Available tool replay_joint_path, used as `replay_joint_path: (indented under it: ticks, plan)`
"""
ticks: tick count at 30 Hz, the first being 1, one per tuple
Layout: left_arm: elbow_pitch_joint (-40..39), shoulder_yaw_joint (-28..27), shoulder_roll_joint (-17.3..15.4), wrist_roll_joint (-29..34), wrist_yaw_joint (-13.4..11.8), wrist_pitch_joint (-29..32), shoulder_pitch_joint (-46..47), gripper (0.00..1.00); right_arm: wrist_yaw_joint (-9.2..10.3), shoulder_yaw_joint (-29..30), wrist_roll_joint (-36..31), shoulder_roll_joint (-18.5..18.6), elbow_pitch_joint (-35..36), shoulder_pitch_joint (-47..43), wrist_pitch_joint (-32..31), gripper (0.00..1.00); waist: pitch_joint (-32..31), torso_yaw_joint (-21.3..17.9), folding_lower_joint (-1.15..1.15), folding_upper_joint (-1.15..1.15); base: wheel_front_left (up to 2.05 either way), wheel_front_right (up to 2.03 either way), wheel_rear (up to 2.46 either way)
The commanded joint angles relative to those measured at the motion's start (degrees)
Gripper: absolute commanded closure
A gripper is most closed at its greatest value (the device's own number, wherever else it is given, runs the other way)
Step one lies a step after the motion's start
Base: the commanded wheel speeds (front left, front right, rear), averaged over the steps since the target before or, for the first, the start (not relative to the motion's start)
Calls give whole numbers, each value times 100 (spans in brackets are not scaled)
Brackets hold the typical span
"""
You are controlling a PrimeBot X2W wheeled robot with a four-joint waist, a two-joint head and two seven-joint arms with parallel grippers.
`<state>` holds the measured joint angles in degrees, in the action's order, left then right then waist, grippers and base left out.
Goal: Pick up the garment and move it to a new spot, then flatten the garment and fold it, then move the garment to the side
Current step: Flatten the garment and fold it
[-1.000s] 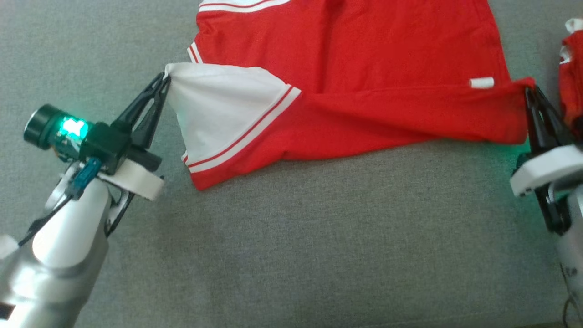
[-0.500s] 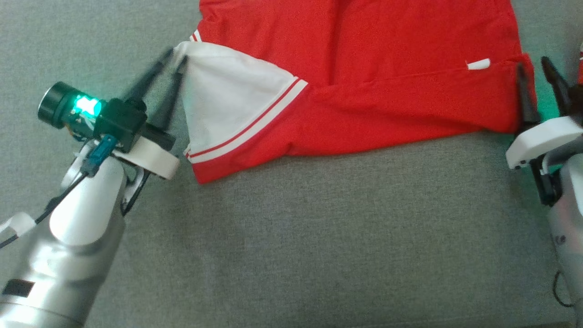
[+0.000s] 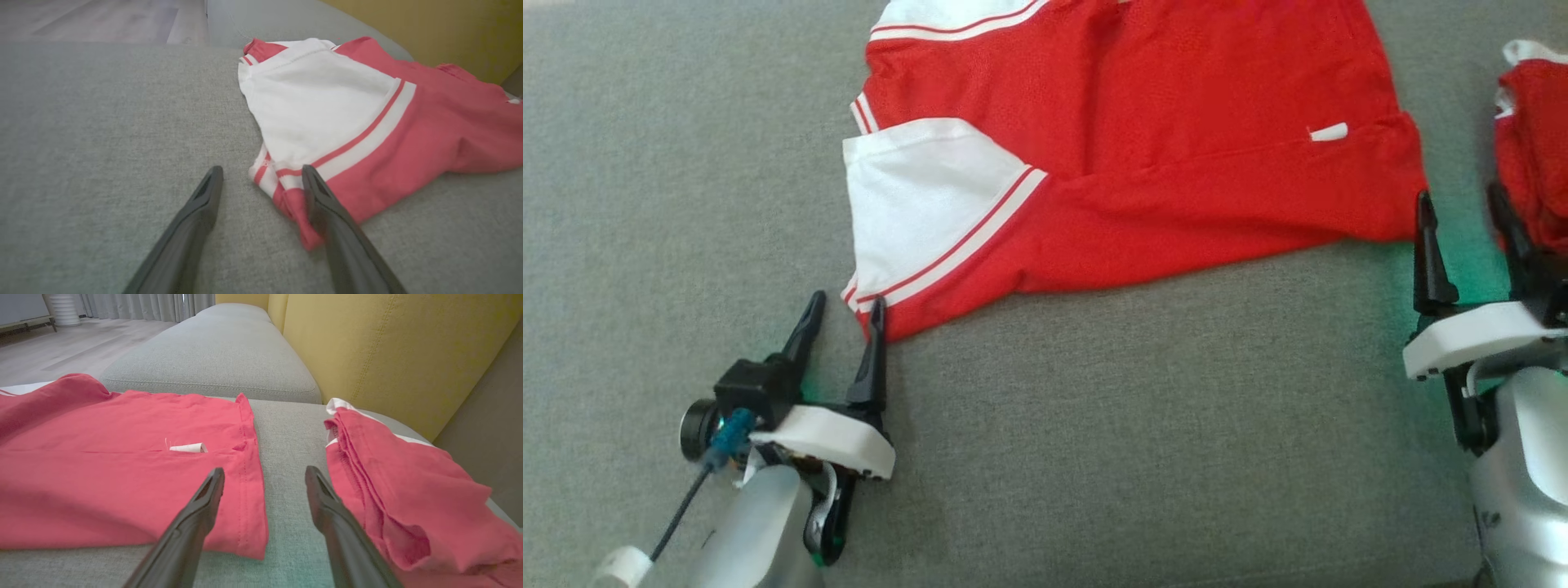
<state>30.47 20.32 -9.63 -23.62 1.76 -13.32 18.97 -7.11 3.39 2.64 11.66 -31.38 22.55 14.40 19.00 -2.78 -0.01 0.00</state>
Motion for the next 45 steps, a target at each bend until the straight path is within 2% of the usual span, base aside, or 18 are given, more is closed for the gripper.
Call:
replay_joint_path:
  ticks: [1,6,8,9,10,11,14,29,30,31,32,33,39,45]
  plan:
    - [0,-222,-71,-50,-31,41,98,0,-37,-71,-43,30,216,25,59,0,-12,-23,1,0,0,0,0]
    - [348,-201,-30,-227,71,332,108,0,-37,-32,-79,0,230,-62,59,0,-47,-105,1,0,0,0,0]
    - [361,-146,12,-297,153,436,56,29,-37,-21,-79,-9,195,-75,60,0,-74,-117,1,0,0,0,0]
    - [356,-112,25,-329,186,511,14,62,-37,-16,-57,-26,155,-78,60,0,-92,-120,1,0,0,0,0]
    - [353,-79,21,-350,216,581,-23,87,-37,-14,-34,-53,104,-80,60,0,-113,-121,1,0,0,0,0]
    - [336,-63,24,-385,241,628,-57,100,-37,-20,-16,-74,35,-79,60,0,-136,-115,1,0,0,0,0]
    - [200,3,-19,-419,296,721,-136,100,-37,-27,62,-136,-313,-39,60,0,-216,-77,1,0,0,0,0]
    - [-528,114,-368,-244,187,852,-122,100,-37,77,295,-95,-2074,937,46,0,-340,133,1,0,0,0,0]
    - [-548,121,-380,-241,183,866,-117,100,-37,68,302,-92,-2223,1006,27,15,-335,136,1,0,0,0,0]
    - [-569,128,-394,-234,178,879,-108,100,-37,42,310,-92,-2374,1074,1,47,-329,140,1,0,0,0,0]
    - [-586,138,-408,-225,174,890,-97,100,-37,22,342,-100,-2523,1137,-32,87,-325,145,1,0,0,0,0]
    - [-600,144,-422,-216,168,898,-85,100,-37,10,385,-106,-2678,1192,-97,100,-323,153,1,0,0,0,0]
    - [-667,153,-508,-167,121,811,-87,100,-37,-238,630,-30,-3086,1305,-91,100,-420,184,1,0,0,0,0]
    - [-754,150,-617,-147,39,698,-381,100,-37,-504,897,176,-2954,983,7,100,-688,151,1,0,0,0,0]
